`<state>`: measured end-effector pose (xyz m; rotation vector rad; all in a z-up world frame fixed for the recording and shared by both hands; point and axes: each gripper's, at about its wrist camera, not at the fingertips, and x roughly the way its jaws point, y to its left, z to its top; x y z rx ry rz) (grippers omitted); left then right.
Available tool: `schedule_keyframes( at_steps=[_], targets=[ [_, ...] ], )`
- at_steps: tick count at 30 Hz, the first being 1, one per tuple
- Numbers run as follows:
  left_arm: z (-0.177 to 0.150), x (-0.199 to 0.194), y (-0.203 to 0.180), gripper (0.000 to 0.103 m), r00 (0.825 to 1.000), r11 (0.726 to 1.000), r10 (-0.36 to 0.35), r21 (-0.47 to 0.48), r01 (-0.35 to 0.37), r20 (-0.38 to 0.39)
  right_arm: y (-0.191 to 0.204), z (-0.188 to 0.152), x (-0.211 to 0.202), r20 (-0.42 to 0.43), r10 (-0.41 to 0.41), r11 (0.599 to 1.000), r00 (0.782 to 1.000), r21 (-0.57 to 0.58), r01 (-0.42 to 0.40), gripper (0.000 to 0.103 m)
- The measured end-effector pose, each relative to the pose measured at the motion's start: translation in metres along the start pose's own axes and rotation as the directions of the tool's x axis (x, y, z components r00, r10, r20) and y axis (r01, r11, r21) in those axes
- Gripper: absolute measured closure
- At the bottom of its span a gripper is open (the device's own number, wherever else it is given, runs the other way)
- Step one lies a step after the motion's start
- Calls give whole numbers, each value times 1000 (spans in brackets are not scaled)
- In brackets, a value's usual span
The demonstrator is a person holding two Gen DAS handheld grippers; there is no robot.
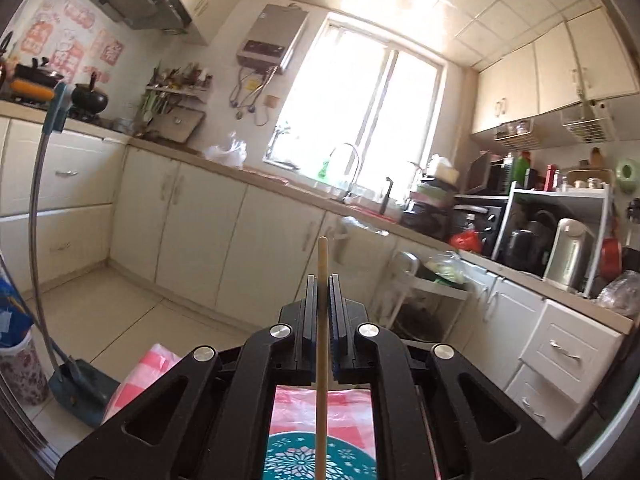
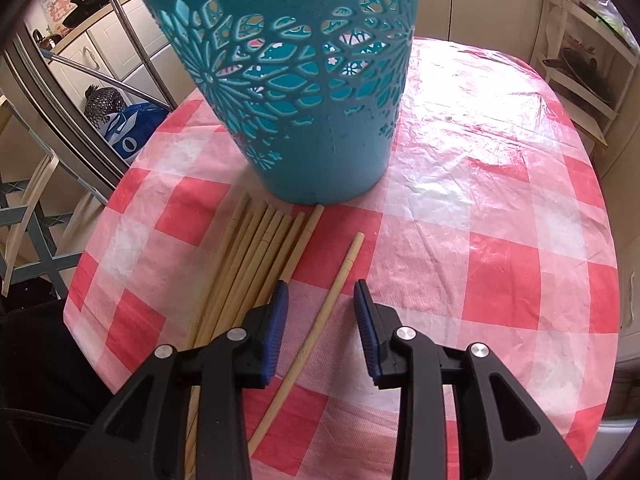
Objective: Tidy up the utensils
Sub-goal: 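Lift the stick with the left tool over the teal basket and open, then grasp a chopstick with the right tool, lift it over the basket, open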
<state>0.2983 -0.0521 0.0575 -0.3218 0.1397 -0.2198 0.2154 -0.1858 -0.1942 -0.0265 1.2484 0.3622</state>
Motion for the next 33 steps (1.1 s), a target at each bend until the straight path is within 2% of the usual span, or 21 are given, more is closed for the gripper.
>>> schedule_keyframes(
  at_steps=[6, 12, 14, 16, 19, 22, 25, 31, 33],
  targets=[
    [-51, 18, 33, 98, 996, 997, 64, -30, -66, -68, 3, 0, 0, 1, -6, 1000, 1000, -11, 6, 64],
    [-81, 8, 46, 96, 988, 997, 73, 11, -73, -134, 3, 0, 0, 2, -9, 1000, 1000, -11, 9, 63],
    [-86, -2, 49, 86, 983, 996, 85, 24, -83, -161, 2, 0, 0, 4, -7, 1000, 1000, -5, 7, 63],
    [-85, -17, 56, 58, 980, 995, 101, 21, -98, -174, 0, 0, 0, 5, -1, 1000, 1000, 1, 1, 63],
    [-81, -47, 67, 42, 977, 991, 133, 14, -132, -166, -6, 0, -1, 8, 12, 1000, 1000, 24, -13, 63],
    [-84, -62, 78, 37, 971, 988, 152, -6, -156, -186, -9, 2, -1, 10, 12, 999, 1000, 40, -12, 63],
    [-86, -60, 88, 37, 963, 987, 144, -35, -156, -226, -10, 4, -1, 11, -1, 999, 1000, 42, 1, 63],
    [-84, -61, 104, 32, 953, 979, 179, -49, -197, -246, 4, 6, 1, 3, -113, 993, 994, -42, 113, 76],
    [-83, -62, 108, 30, 951, 977, 184, -59, -205, -247, 8, 6, 2, 1, -126, 990, 992, -72, 125, 80]
  ],
)
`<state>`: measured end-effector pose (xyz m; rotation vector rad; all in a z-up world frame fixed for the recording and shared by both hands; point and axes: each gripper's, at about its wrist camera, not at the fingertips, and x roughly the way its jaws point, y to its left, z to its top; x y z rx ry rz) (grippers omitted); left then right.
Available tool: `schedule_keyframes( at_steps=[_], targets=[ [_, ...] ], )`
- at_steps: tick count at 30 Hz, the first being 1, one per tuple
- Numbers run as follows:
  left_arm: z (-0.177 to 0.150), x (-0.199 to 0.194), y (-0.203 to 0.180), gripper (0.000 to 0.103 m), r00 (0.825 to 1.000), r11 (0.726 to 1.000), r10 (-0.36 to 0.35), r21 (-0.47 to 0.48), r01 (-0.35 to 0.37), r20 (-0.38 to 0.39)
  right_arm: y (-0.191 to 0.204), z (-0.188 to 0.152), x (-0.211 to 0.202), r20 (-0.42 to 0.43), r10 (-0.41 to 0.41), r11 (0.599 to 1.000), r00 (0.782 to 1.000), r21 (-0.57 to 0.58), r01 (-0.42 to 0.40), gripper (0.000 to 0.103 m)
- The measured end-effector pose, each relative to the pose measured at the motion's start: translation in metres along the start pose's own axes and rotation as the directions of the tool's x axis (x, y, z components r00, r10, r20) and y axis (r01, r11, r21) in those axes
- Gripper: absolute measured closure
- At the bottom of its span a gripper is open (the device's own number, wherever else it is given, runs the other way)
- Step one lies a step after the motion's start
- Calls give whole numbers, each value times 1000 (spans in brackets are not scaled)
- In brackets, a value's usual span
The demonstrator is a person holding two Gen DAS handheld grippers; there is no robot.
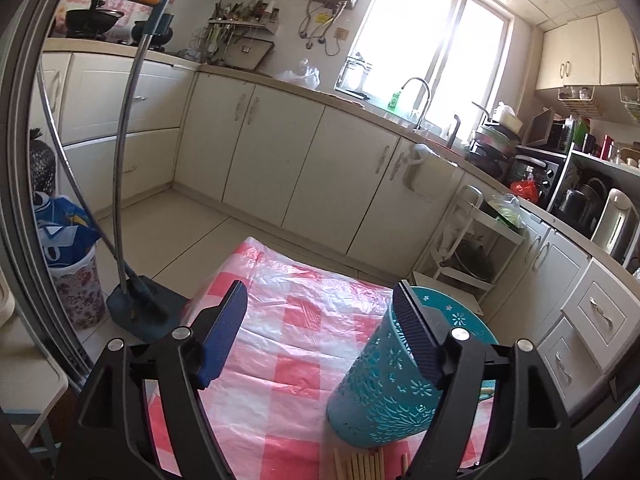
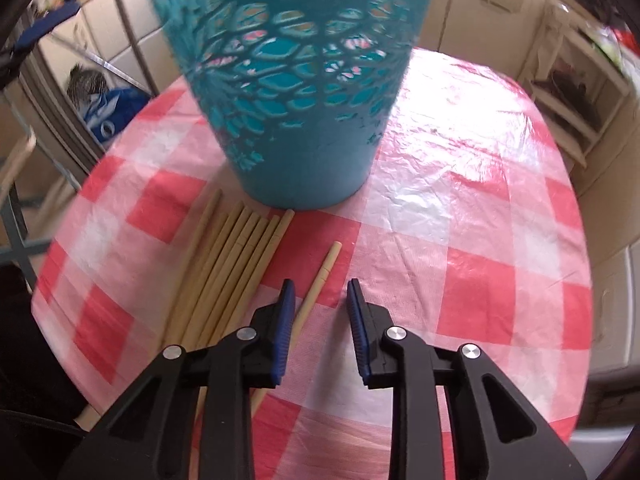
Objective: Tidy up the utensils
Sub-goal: 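Grasp a chopstick with the right tool, lift it over the basket, open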
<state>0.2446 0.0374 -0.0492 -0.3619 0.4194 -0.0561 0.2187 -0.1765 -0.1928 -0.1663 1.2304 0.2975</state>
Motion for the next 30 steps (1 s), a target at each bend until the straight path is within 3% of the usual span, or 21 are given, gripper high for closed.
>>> schedule_keyframes(
  at_steps=[3, 9, 15, 19, 22, 24, 25, 26, 29, 30],
  targets=[
    [0, -1, 5, 28, 1000, 1000, 6, -9, -6, -7, -2, -1, -2, -14, 27, 1000, 1000, -7, -27, 94],
    [-3, 1, 0, 25, 1000, 1000, 2, -5, -2, -23, -31, -8, -17, 27, 150, 980, 988, 125, -152, 97],
    [-8, 4, -10, 23, 1000, 1000, 4, -2, -4, -20, -63, -9, -57, 197, 195, 950, 961, 205, -235, 97],
    [-11, 6, -15, 22, 1000, 1000, 13, 12, -13, -17, -76, -6, -88, 351, 186, 936, 918, 220, -274, 97],
    [-13, 6, -14, 21, 1000, 1000, 25, 5, -25, -11, -81, 1, -116, 510, 181, 919, 841, 218, -330, 97],
    [-13, 5, -14, 21, 999, 999, 32, -11, -32, -9, -84, 6, -138, 627, 152, 904, 764, 223, -364, 97],
    [-14, 5, -14, 21, 999, 999, 34, -16, -34, -6, -86, 8, -147, 679, 140, 892, 721, 229, -389, 97],
    [-15, 4, -15, 21, 999, 999, 36, -22, -36, -1, -89, 11, -161, 747, 110, 873, 656, 243, -423, 97],
    [-17, -2, -16, 21, 998, 999, 48, -27, -47, 32, -97, 23, -190, 868, 15, 828, 497, 268, -493, 97],
    [-18, -7, -17, 21, 997, 998, 59, -26, -58, 58, -100, 27, -196, 890, -12, 811, 455, 275, -516, 97]
  ],
)
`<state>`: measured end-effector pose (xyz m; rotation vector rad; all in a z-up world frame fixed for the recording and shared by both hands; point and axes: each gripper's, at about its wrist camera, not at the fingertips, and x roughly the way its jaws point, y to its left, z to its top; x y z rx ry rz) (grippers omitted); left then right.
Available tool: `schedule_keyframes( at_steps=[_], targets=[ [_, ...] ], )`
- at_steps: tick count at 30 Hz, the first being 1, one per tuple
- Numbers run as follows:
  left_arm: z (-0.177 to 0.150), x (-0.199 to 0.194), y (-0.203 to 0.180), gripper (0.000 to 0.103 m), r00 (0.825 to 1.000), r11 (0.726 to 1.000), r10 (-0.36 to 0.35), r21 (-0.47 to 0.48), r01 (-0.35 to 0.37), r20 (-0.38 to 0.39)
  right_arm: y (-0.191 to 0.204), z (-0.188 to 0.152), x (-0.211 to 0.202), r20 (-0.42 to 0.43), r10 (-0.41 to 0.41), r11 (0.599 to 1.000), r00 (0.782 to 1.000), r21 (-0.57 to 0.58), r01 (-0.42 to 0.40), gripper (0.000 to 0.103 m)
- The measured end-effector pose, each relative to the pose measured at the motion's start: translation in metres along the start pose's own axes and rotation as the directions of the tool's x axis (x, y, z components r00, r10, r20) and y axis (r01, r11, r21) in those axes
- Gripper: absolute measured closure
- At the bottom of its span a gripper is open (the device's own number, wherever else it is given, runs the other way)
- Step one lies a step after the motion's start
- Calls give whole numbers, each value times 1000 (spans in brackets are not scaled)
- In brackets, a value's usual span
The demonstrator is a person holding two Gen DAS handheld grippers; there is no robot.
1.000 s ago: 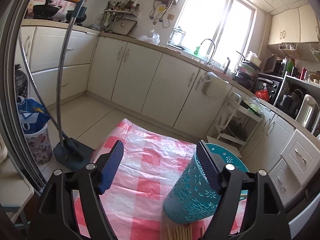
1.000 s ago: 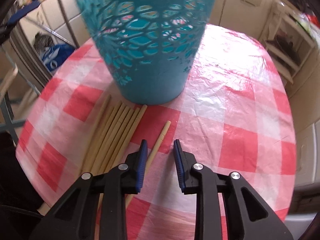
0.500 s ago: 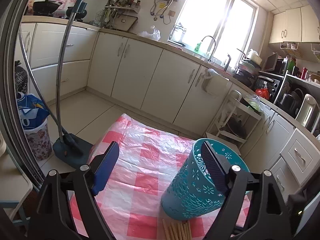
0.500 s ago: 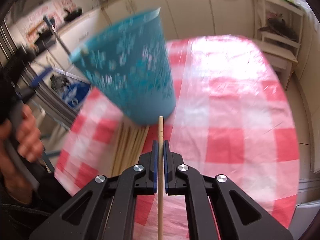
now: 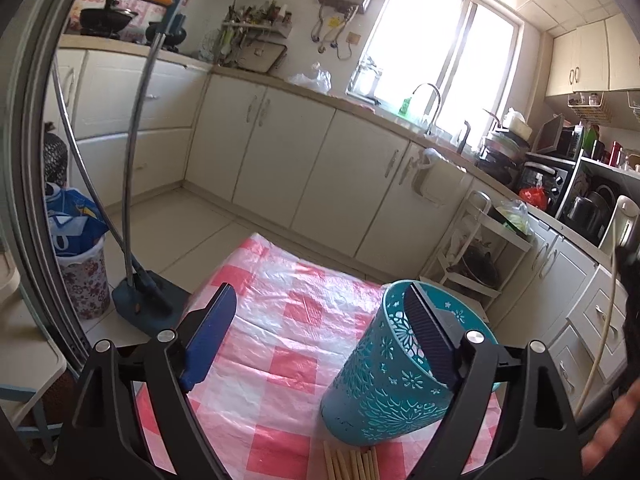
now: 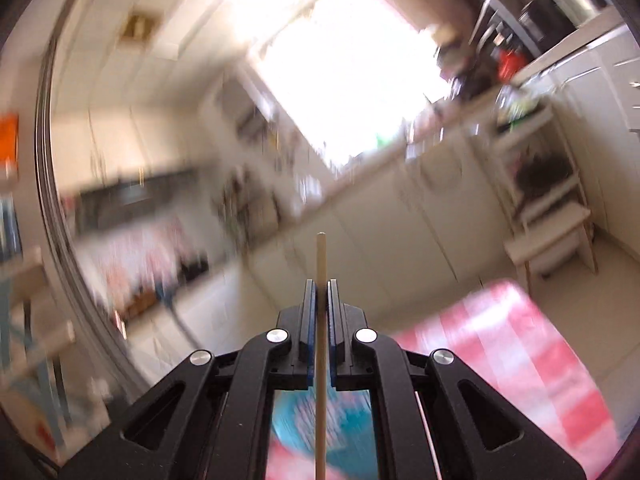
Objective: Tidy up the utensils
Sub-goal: 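Grasp a chopstick with the right tool, lift it over the basket, open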
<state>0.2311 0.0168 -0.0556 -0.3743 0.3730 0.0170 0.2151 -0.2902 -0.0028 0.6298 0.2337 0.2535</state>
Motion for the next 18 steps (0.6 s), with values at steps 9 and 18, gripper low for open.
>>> schedule_keyframes(
  at_steps=[9, 18],
  targets=[
    [19, -28, 5, 18, 981, 998, 48, 27, -54, 188, -29, -4, 53, 169, -82, 973, 982, 225, 43, 97],
    [21, -18, -6, 17, 991, 998, 7, 61, -15, 132, -25, -41, 85, -91, -114, 993, 989, -12, 114, 80]
  ],
)
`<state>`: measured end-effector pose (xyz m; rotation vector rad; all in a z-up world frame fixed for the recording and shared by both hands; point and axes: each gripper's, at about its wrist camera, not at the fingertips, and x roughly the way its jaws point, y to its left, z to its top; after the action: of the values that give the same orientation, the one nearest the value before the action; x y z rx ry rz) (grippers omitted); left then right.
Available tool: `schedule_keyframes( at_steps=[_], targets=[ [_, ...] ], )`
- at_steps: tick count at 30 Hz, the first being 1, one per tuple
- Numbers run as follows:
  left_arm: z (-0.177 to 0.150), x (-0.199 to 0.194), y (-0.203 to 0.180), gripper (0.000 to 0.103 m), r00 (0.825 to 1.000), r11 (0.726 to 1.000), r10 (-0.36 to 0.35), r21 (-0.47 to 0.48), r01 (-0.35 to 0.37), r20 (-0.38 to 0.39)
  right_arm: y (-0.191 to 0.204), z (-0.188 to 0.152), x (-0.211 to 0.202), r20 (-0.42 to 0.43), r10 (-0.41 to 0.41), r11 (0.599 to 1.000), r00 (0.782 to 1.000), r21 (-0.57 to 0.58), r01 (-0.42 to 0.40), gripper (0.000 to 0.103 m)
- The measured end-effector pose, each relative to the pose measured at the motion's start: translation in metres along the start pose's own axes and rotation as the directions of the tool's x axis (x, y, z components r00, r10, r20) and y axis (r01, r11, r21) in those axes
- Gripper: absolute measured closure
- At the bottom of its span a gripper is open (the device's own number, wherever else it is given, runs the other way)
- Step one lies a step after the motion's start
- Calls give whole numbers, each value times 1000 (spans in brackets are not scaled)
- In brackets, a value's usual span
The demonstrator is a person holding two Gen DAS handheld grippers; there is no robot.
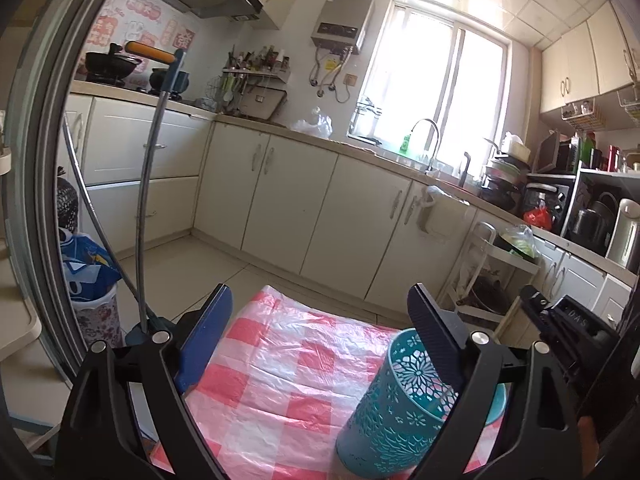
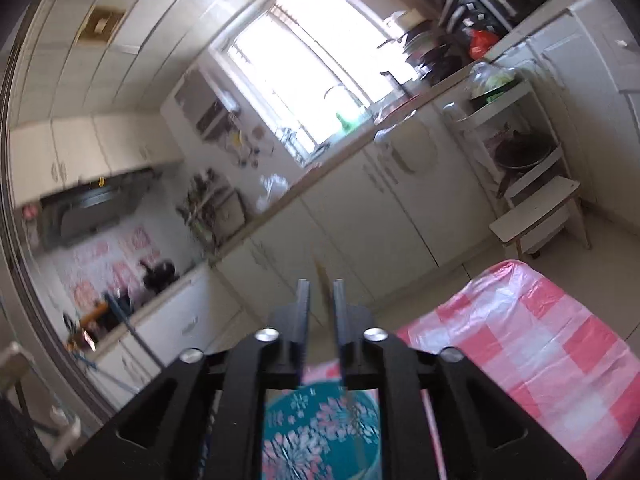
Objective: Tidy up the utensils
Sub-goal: 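Grasp a chopstick with the right tool, lift it over the basket, open, then bring both tools back down beside the chopstick bundle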
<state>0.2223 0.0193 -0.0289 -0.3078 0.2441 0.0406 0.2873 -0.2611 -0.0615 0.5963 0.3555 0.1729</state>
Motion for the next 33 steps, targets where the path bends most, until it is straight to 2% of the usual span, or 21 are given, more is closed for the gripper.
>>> schedule_keyframes(
  at_steps=[4, 6, 8, 10, 12, 13, 14, 16, 18, 19, 21, 22, 25, 28, 33],
  targets=[
    [-6, -1, -1, 15, 999, 1000, -10, 27, 11, -41, 7, -8, -20, -101, 33, 995, 994, -93, -42, 79],
    [-11, 1, 3, 15, 995, 1000, -10, 21, 12, -102, 5, -12, -39, -131, 38, 993, 991, -104, -51, 70],
    [-19, 4, 7, 15, 986, 1000, -14, 10, 16, -164, -1, -16, -54, -181, 21, 993, 983, -108, -41, 67],
    [-35, 8, 12, 15, 965, 1000, -8, 17, 13, -264, -10, -28, -63, -269, 1, 993, 963, -114, -33, 67],
    [-50, 11, 15, 15, 942, 1000, -1, 20, 9, -336, -16, -47, -60, -389, -28, 989, 921, -144, -31, 70],
    [-60, 14, 15, 15, 921, 999, -3, 29, 15, -390, -18, -62, -57, -458, -49, 983, 888, -177, -37, 74],
    [-69, 18, 15, 15, 900, 999, -3, 41, 24, -436, -18, -82, -53, -533, -81, 972, 842, -228, -51, 76],
    [-86, 24, 14, 15, 863, 997, 7, 69, 33, -505, -19, -117, -50, -626, -132, 952, 768, -295, -78, 83],
    [-101, 31, 12, 15, 826, 995, 14, 86, 41, -564, -21, -141, -47, -683, -170, 942, 710, -324, -86, 86],
    [-106, 33, 12, 15, 813, 995, 17, 87, 42, -582, -22, -151, -46, -702, -184, 940, 688, -331, -86, 86],
    [-116, 36, 11, 15, 789, 995, 13, 85, 50, -614, -19, -162, -46, -713, -190, 935, 675, -340, -96, 87],
    [-121, 38, 8, 15, 780, 993, 16, 100, 60, -626, -16, -167, -46, -710, -199, 928, 676, -358, -102, 87],
    [-128, 40, -4, 15, 770, 983, 47, 166, 77, -636, -14, -176, -43, -699, -236, 913, 675, -398, -93, 87],
    [-134, 43, -6, 15, 752, 980, 64, 184, 77, -656, -16, -184, -40, -706, -256, 910, 661, -407, -83, 87],
    [-143, 50, -10, 15, 730, 970, 103, 231, 77, -676, -13, -185, -32, -702, -272, 904, 658, -421, -75, 87]
  ],
)
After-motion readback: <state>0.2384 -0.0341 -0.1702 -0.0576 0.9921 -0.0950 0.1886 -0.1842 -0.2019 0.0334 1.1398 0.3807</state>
